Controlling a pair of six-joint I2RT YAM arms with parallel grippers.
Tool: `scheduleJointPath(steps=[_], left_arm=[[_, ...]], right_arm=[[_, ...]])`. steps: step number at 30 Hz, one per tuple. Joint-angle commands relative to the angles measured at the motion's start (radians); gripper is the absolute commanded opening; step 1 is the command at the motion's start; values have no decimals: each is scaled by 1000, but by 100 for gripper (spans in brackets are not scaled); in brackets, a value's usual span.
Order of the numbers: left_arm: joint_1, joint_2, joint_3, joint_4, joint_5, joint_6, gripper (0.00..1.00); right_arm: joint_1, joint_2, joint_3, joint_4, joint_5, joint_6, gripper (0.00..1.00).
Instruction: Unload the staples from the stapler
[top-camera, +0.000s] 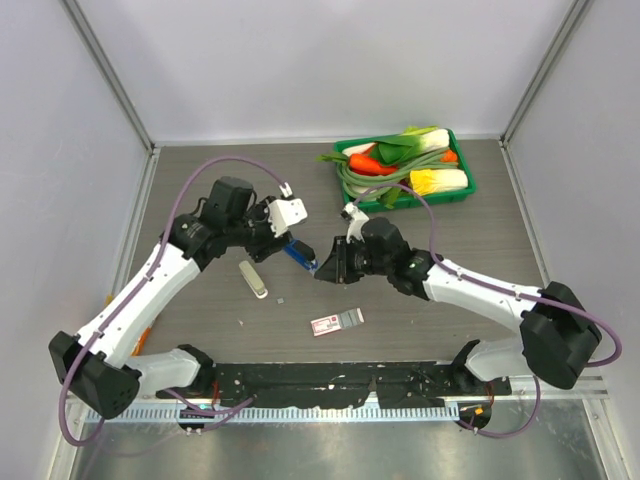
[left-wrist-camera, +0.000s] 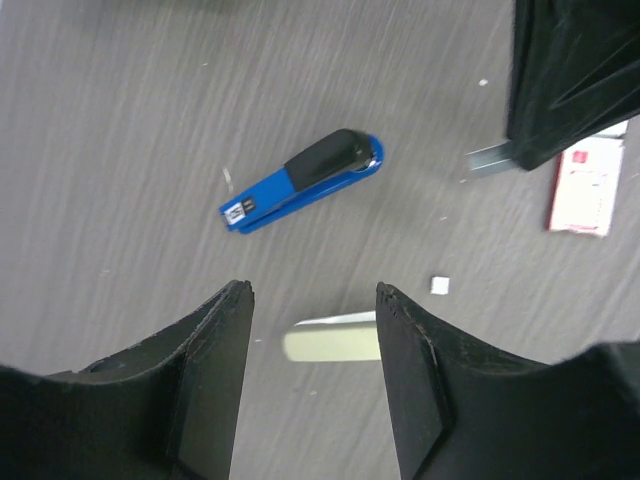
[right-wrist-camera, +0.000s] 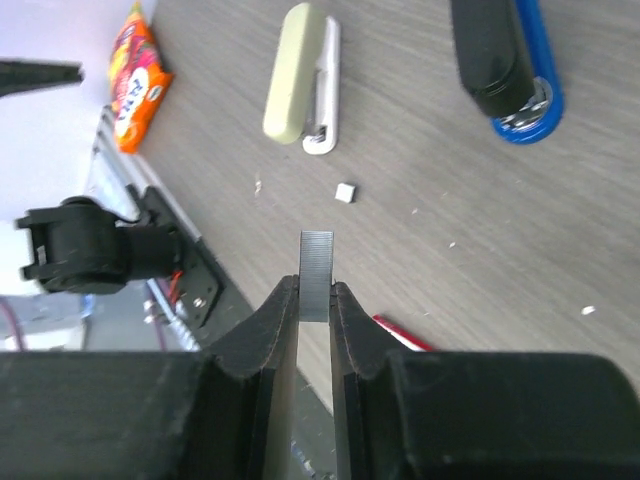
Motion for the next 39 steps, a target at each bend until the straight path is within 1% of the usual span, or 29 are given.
scheduleJointPath(steps=[1,3,4,5,6,8,10,11,12,13,15,16,18,21,23,27,30,32,33,35,39], left_arm=[[-13,-8,43,-4,-97,236,55],[-13,-60,2,25,-85,316,55],[-19,-138,-29,75,-66,359,58],[-30,-178,-104,107,-54,458,59],[-67,-215,-145,181,-58,497,59],[-122,-313,-249,227,-63,606,61],[-145,-368,-319,285,-63,678,62],[-154,-425,-393,313,-55,711,62],[-156,-454,-434,386,-39,773,61],[-158,-482,-513,429,-22,803,61],[-158,-561,-589,546,33,893,60],[-158,-582,-642,571,53,921,59],[-158,-606,-672,589,78,976,59],[-159,-582,-675,597,87,972,59],[-159,-559,-658,618,84,926,59],[-168,-514,-652,729,78,875,56],[-179,-501,-660,763,90,878,53],[-181,-507,-676,836,101,867,50],[-181,-511,-683,838,107,869,49],[-181,-525,-692,838,116,880,49],[-181,-543,-722,838,136,918,50]], right_arm=[[-37,-25,30,9,-260,100,1],[-57,-25,42,10,-302,109,1],[-61,-25,45,10,-314,118,1],[-71,-21,48,16,-323,123,1],[-77,-21,50,26,-345,129,1],[-87,-18,47,65,-365,161,1],[-103,-13,38,102,-400,195,1],[-106,-12,33,142,-412,228,1],[-110,-10,30,154,-420,239,1],[-111,-10,32,165,-438,250,1],[-114,-2,32,199,-454,281,1],[-114,1,32,216,-461,294,1],[-114,2,32,251,-481,316,1],[-114,7,21,288,-492,350,1],[-114,10,4,353,-503,383,1],[-114,21,-10,400,-507,422,1],[-112,31,-7,431,-512,445,1],[-114,37,-1,447,-513,457,1],[-115,38,-2,460,-515,462,1],[-114,36,-7,495,-523,483,1],[-114,30,-13,509,-523,495,1]])
